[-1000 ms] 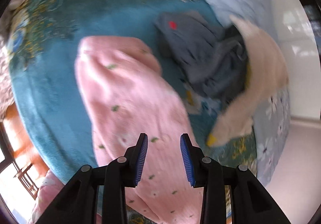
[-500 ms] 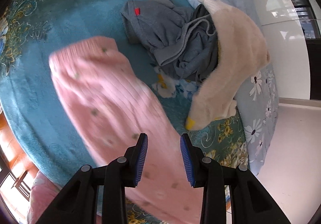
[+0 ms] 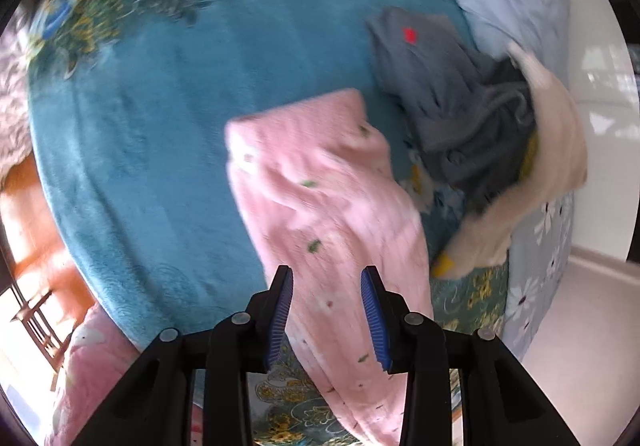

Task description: Fold clothes

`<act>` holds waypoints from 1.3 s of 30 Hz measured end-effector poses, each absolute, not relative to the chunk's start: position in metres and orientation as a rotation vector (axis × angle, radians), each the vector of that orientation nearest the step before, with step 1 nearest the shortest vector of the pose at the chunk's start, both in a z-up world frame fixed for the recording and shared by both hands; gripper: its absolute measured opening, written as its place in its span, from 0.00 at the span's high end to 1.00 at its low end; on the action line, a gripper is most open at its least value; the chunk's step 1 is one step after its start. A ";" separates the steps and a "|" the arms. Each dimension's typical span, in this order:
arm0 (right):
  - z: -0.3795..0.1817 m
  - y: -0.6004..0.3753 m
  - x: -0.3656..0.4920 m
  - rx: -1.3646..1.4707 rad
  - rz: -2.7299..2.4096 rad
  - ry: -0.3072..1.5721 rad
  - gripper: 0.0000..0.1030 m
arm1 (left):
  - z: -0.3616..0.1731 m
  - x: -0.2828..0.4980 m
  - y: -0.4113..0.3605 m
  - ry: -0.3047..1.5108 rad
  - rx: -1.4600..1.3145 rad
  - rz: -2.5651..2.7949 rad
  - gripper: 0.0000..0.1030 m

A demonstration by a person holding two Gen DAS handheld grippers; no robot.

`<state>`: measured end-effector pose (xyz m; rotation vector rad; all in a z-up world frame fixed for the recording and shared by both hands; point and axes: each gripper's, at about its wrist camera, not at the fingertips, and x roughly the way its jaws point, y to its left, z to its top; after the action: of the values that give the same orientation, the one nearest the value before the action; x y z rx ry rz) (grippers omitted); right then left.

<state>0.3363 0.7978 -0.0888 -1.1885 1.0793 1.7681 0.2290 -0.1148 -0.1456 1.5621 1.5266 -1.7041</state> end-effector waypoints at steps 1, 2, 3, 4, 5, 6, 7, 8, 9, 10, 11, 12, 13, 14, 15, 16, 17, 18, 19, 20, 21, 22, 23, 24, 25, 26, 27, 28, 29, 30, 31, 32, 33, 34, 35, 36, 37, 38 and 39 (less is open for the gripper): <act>-0.079 0.791 0.337 -1.167 1.783 1.089 0.72 | -0.150 0.233 -0.120 1.543 1.552 -1.691 0.59; -0.068 0.782 0.338 -1.144 1.801 1.102 0.71 | -0.156 0.236 -0.127 1.560 1.541 -1.674 0.59; -0.062 0.769 0.336 -1.151 1.816 1.113 0.71 | -0.161 0.238 -0.133 1.576 1.528 -1.661 0.58; -0.056 0.754 0.335 -1.165 1.830 1.125 0.70 | -0.166 0.239 -0.138 1.587 1.517 -1.653 0.57; -0.051 0.739 0.333 -1.178 1.845 1.136 0.70 | -0.172 0.239 -0.143 1.591 1.512 -1.648 0.56; -0.052 0.718 0.328 -1.216 1.857 1.156 0.70 | -0.178 0.239 -0.148 1.594 1.508 -1.644 0.55; -0.054 0.696 0.322 -1.259 1.867 1.178 0.69 | -0.184 0.239 -0.154 1.596 1.504 -1.640 0.54; -0.056 0.674 0.316 -1.302 1.877 1.200 0.68 | -0.190 0.238 -0.159 1.590 1.510 -1.643 0.53; -0.058 0.652 0.310 -1.346 1.887 1.222 0.66 | -0.196 0.236 -0.163 1.572 1.525 -1.656 0.52; -0.061 0.628 0.302 -1.392 1.894 1.229 0.65 | -0.202 0.233 -0.167 1.553 1.545 -1.671 0.49; -0.064 0.604 0.294 -1.439 1.900 1.233 0.64 | -0.208 0.231 -0.169 1.533 1.567 -1.687 0.46; -0.066 0.581 0.285 -1.487 1.905 1.236 0.64 | -0.217 0.227 -0.171 1.511 1.600 -1.705 0.45; -0.069 0.557 0.277 -1.534 1.910 1.240 0.64 | -0.223 0.225 -0.171 1.500 1.624 -1.718 0.45; -0.071 0.531 0.265 -1.593 1.919 1.229 0.64 | -0.229 0.223 -0.171 1.498 1.644 -1.731 0.43; -0.073 0.505 0.253 -1.654 1.929 1.215 0.64 | -0.235 0.220 -0.172 1.507 1.660 -1.747 0.43; -0.073 0.486 0.242 -1.710 1.953 1.172 0.64 | -0.240 0.218 -0.172 1.525 1.665 -1.760 0.41; -0.071 0.467 0.231 -1.764 1.978 1.121 0.64 | -0.246 0.216 -0.173 1.554 1.664 -1.774 0.40; -0.070 0.448 0.220 -1.818 2.003 1.069 0.63 | -0.251 0.214 -0.173 1.574 1.663 -1.784 0.39; -0.066 0.430 0.209 -1.864 2.033 1.009 0.61 | -0.254 0.213 -0.173 1.587 1.662 -1.792 0.39; -0.061 0.413 0.198 -1.909 2.064 0.946 0.58 | -0.256 0.212 -0.173 1.591 1.663 -1.803 0.39; -0.057 0.401 0.189 -1.932 2.085 0.903 0.56 | -0.258 0.210 -0.173 1.592 1.664 -1.815 0.40; -0.054 0.392 0.182 -1.951 2.100 0.871 0.56 | -0.258 0.209 -0.173 1.593 1.667 -1.833 0.41; -0.051 0.383 0.177 -1.968 2.105 0.847 0.56 | -0.255 0.208 -0.173 1.596 1.669 -1.863 0.47; -0.049 0.375 0.172 -1.985 2.108 0.825 0.56 | -0.251 0.206 -0.173 1.585 1.674 -1.903 0.52; -0.048 0.369 0.167 -1.998 2.104 0.805 0.56 | -0.244 0.203 -0.172 1.580 1.680 -1.946 0.67; -0.047 0.363 0.163 -2.012 2.099 0.786 0.56 | -0.237 0.199 -0.170 1.580 1.686 -1.990 0.77; -0.046 0.357 0.159 -2.025 2.094 0.766 0.56 | -0.231 0.195 -0.169 1.579 1.692 -2.034 0.79; -0.046 0.352 0.159 -2.033 2.089 0.755 0.56 | -0.224 0.191 -0.167 1.578 1.697 -2.078 0.84; -0.045 0.347 0.158 -2.041 2.083 0.746 0.56 | -0.217 0.187 -0.166 1.576 1.703 -2.122 0.85; -0.045 0.343 0.156 -2.050 2.076 0.735 0.56 | -0.210 0.184 -0.164 1.574 1.707 -2.167 0.86; -0.045 0.338 0.155 -2.058 2.073 0.723 0.56 | -0.203 0.180 -0.163 1.572 1.711 -2.212 0.86; -0.044 0.332 0.152 -2.067 2.075 0.709 0.56 | -0.196 0.176 -0.161 1.568 1.715 -2.257 0.87; -0.042 0.329 0.151 -2.067 2.077 0.706 0.56 | -0.183 0.170 -0.161 1.626 1.683 -2.316 0.87; -0.040 0.325 0.151 -2.065 2.080 0.706 0.56 | -0.170 0.165 -0.163 1.711 1.626 -2.371 0.87; -0.037 0.322 0.150 -2.063 2.082 0.706 0.56 | -0.157 0.162 -0.167 1.772 1.557 -2.431 0.87; -0.037 0.320 0.149 -2.062 2.083 0.701 0.56 | -0.153 0.161 -0.169 1.765 1.528 -2.464 0.87; -0.036 0.318 0.149 -2.062 2.084 0.696 0.56 | -0.153 0.161 -0.172 1.733 1.517 -2.482 0.87; -0.036 0.316 0.149 -2.062 2.083 0.694 0.56 | -0.163 0.161 -0.174 1.693 1.560 -2.448 0.87; -0.036 0.315 0.150 -2.065 2.080 0.691 0.56 | -0.184 0.162 -0.175 1.647 1.641 -2.366 0.87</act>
<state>0.1502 0.3149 -0.0358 -2.0648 0.6910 2.0799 0.1622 -0.1751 -0.1837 1.6413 1.6475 -2.3662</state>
